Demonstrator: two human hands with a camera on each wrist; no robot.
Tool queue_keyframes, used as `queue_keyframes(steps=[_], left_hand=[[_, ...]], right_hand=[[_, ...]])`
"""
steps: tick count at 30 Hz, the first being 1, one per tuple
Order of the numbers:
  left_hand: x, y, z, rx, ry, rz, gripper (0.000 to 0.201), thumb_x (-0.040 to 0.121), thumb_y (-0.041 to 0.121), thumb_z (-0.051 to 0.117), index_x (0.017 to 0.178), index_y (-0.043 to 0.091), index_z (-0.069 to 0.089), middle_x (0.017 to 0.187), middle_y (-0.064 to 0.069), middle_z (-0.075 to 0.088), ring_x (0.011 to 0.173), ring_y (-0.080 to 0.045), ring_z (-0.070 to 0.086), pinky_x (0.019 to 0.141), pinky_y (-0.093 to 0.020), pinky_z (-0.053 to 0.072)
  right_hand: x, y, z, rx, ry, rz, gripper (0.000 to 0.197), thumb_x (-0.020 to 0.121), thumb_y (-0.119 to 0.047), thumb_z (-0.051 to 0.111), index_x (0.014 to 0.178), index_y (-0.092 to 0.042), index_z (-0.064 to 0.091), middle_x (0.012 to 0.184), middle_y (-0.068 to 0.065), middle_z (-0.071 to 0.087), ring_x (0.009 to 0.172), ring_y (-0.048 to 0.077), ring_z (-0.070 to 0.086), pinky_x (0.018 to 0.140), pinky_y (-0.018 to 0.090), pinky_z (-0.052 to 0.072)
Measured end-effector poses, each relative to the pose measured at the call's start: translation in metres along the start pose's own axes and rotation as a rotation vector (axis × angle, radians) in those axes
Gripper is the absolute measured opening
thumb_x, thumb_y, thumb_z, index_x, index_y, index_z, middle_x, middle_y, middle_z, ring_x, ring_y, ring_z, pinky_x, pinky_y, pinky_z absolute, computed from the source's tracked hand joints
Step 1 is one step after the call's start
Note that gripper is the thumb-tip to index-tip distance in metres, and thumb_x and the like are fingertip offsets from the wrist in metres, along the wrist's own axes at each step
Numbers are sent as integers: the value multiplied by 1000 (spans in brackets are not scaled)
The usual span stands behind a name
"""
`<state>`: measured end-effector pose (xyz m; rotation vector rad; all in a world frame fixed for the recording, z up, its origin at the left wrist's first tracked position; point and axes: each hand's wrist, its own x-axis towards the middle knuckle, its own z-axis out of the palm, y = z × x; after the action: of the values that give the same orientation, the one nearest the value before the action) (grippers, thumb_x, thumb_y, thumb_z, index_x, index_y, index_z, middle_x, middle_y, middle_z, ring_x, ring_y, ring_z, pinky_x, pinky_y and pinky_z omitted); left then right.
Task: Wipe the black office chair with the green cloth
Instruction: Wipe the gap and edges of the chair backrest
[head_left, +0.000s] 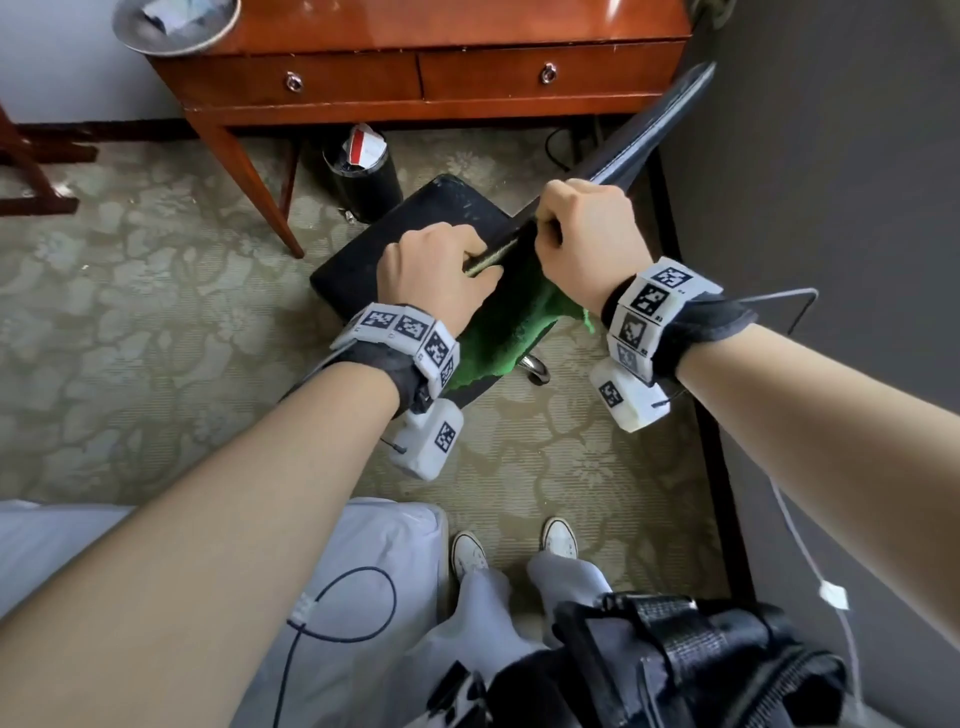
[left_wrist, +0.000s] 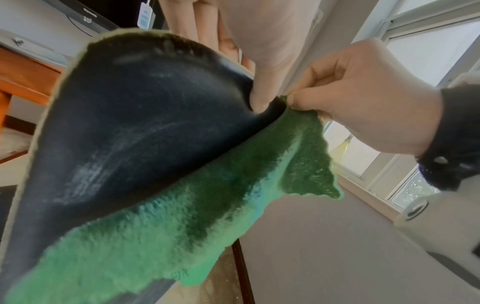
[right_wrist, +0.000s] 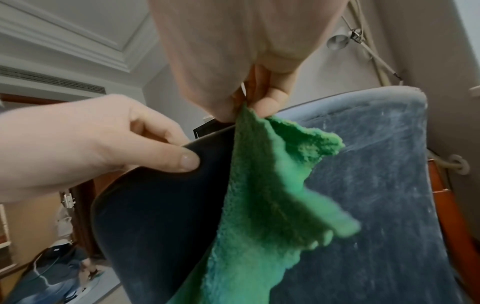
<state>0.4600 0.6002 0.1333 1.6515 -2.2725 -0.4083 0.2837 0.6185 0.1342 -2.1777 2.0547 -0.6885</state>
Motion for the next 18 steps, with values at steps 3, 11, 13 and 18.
queue_keyframes(steps=[3,11,13,18], left_hand=[[1,10,3,9,-14,-11,25,85,48,65,103,31,72,101,2,71,99,-29,64,78,-35,47],[-12,5,4,-62,-2,11,36,85,45,71,118,31,68,112,3,67,103,-25,64,87,-43,52],[-18,-3,9,-78,19,-18,38,85,45,72,119,28,68,113,3,67,103,-23,64,89,-41,52],[-19,3,18,-45,35,-25,29,87,40,68,113,26,71,107,0,68,100,-27,64,81,-35,45]], right_hand=[[-10,-14,5,45,-32,-50,9,80,-5,49,80,-4,58,79,13,59,68,34,56,59,36,45],[3,15,-11,11,12,-2,11,78,-8,48,79,-7,59,79,13,62,72,36,58,63,38,49],[7,21,-11,6,29,21,11,76,-6,48,77,-7,58,78,13,62,70,36,58,61,36,47],[-9,1,-1,29,-50,-54,11,81,-11,49,81,-8,59,81,11,61,70,34,58,63,38,50]])
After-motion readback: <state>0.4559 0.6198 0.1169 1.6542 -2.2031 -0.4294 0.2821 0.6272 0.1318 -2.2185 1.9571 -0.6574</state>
